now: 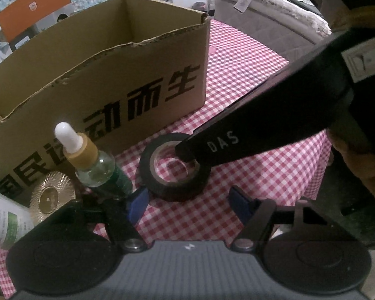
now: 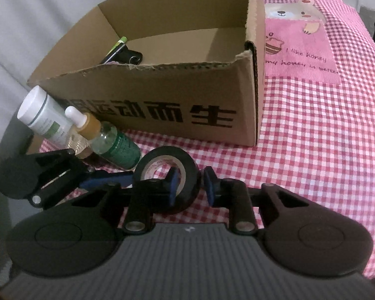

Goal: Organize rigid objects
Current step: 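Grasp the black tape roll by its rim with the right gripper, then carry the black tape roll into the box and open the right gripper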

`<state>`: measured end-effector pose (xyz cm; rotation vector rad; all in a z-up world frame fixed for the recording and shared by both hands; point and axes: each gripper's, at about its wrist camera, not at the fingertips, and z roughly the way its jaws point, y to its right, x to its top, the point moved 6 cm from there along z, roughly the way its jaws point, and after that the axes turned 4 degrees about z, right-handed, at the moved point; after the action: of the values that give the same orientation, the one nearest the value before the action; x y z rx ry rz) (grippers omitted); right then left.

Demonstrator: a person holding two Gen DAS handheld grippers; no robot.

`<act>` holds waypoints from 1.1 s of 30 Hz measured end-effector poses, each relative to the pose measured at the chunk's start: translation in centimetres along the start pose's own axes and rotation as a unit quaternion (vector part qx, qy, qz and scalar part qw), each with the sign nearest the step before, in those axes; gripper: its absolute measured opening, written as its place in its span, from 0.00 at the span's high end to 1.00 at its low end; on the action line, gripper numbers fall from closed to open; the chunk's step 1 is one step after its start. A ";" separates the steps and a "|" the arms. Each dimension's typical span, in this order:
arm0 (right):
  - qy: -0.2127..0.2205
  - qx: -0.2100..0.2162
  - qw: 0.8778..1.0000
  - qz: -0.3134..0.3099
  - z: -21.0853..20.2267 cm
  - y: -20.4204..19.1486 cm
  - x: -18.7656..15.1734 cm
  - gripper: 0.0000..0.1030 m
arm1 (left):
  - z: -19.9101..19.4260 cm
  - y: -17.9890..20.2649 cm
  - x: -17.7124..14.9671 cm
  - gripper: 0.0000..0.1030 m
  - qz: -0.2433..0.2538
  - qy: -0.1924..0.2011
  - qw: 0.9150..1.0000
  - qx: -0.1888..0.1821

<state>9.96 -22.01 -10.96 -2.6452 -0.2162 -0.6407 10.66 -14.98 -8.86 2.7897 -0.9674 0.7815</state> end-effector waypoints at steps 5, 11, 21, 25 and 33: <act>0.002 -0.013 1.000 -0.006 -0.4 0.1 -0.6 0.82 | 0.1 1.0 0.3 0.31 0.008 0.001 1.000 -0.007; 0.001 -0.015 1.000 0.007 -1.2 1.0 -1.4 0.82 | 0.0 2.4 0.1 0.31 0.034 0.015 0.999 -0.002; 0.006 -0.005 0.999 0.040 -2.4 2.3 -2.9 0.82 | 0.4 3.3 0.7 0.24 0.073 0.027 0.997 0.021; 0.008 -0.003 0.999 0.042 -2.4 2.4 -3.0 0.82 | 1.0 3.4 1.5 0.24 0.074 0.029 0.997 0.019; 0.014 -0.003 0.999 0.041 -2.6 2.2 -2.8 0.82 | 1.4 2.9 2.0 0.34 0.058 0.031 0.998 0.002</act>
<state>7.00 -25.24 -10.96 -2.6328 -0.0969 -0.6529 10.93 -18.72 -9.34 2.7151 -1.1268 0.8813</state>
